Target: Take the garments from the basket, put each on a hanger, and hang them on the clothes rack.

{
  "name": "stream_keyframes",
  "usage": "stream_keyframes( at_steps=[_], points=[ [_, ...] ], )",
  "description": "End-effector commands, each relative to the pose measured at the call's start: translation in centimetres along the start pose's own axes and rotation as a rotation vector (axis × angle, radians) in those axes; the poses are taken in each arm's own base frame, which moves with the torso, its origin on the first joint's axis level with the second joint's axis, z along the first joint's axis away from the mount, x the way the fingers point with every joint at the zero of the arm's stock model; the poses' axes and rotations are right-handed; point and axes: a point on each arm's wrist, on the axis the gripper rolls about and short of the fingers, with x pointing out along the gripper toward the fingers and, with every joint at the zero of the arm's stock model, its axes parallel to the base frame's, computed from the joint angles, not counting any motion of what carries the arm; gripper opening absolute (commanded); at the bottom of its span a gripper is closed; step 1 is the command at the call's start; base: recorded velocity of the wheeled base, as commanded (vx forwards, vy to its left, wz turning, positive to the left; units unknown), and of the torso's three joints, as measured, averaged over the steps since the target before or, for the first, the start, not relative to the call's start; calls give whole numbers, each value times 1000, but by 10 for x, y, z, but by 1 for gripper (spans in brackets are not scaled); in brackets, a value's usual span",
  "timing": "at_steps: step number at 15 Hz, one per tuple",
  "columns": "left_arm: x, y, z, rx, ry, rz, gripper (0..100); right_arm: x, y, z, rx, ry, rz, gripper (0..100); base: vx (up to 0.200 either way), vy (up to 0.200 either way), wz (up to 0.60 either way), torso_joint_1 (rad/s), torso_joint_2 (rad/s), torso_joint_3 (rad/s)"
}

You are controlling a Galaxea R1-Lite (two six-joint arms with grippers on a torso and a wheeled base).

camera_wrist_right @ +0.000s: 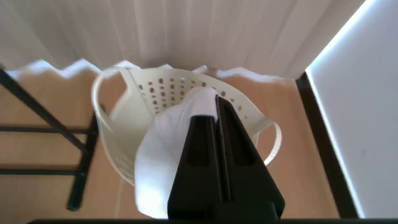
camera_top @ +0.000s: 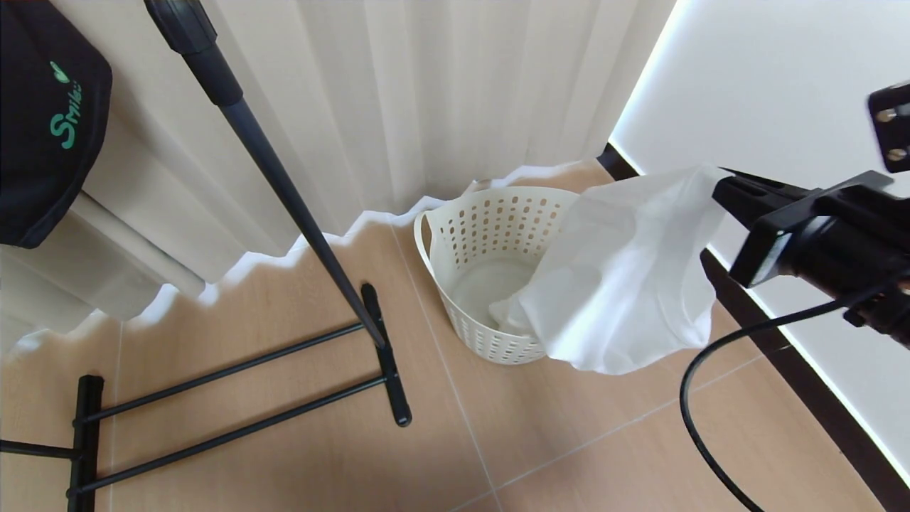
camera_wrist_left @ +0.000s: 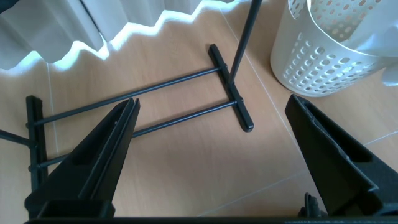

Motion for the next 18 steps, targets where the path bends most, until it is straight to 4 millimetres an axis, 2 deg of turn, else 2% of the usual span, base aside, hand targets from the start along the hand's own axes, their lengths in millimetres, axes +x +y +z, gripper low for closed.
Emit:
stream_keyframes(
  at_steps=[1,7,16,18],
  points=[
    [0,0,0,-1,-1,1,100,-28,-4,15,30,-70,14,0,0,0,0,0,0,0],
    [0,0,0,-1,-1,1,100,-27,-4,14,28,-64,9,0,0,0,0,2,1,37],
    [0,0,0,-1,-1,1,100,-23,-3,11,26,-50,7,0,0,0,0,0,2,196],
    [0,0,0,-1,-1,1,100,-26,-5,5,21,-36,5,0,0,0,0,0,2,200]
  ],
)
